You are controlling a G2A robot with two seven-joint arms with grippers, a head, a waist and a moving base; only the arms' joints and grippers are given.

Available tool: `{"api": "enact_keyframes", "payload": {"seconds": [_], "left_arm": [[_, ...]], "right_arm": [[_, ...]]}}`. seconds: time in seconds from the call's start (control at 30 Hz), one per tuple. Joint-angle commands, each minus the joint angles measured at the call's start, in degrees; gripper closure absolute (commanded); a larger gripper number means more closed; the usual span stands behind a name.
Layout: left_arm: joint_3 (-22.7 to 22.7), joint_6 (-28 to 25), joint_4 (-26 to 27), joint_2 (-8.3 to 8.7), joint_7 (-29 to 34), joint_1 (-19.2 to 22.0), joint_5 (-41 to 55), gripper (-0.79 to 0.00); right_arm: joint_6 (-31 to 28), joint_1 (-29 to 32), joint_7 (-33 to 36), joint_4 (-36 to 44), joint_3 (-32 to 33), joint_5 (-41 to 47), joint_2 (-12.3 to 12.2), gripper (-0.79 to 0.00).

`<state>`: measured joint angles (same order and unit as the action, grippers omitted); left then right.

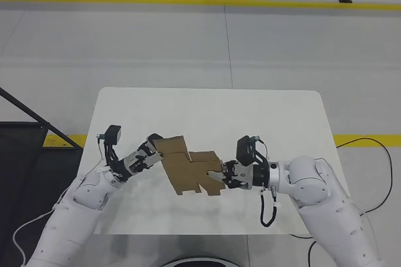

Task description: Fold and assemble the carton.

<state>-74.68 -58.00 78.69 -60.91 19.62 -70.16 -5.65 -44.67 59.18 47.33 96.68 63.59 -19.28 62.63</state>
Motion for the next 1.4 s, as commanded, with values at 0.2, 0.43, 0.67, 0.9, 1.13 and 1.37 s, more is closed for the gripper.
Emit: {"api": "enact_keyframes", "payload": {"seconds": [0.2, 0.43, 0.67, 0.9, 1.13, 1.37], "left_arm": [[-0.3, 0.0, 1.0, -0.21, -2.9, 0.1, -0.2, -0.785], [1.3, 0.7, 0.1, -1.42, -9.7, -0.2, -3.8, -0.785], [2.3, 0.0, -0.3, -2.17, -12.5, 0.8, -6.4, -0.785], [2.2, 0.0, -0.3, -1.69, -7.5, 2.3, -4.0, -0.631], [3.2, 0.0, 0.9, -1.31, -3.7, 2.5, -0.5, -0.329], [2.2, 0.0, 1.5, -1.06, -4.6, 1.9, 1.7, -0.449]], "right_arm": [[-1.9, 0.1, -1.5, -0.1, 0.1, -0.3, -0.4, 0.000], [-1.9, 3.0, -9.8, 1.9, 1.8, -5.7, -0.5, 0.000], [-1.9, 3.0, -7.4, 1.8, -0.2, -7.1, -0.7, 0.000], [-3.5, 1.4, -3.6, -0.3, -1.1, -2.0, -1.2, 0.000], [-4.5, 0.5, -2.5, -1.9, -1.1, 1.3, -1.6, 0.000], [-4.0, 0.4, -4.4, -2.1, -0.8, 1.2, -1.9, 0.000]]}}
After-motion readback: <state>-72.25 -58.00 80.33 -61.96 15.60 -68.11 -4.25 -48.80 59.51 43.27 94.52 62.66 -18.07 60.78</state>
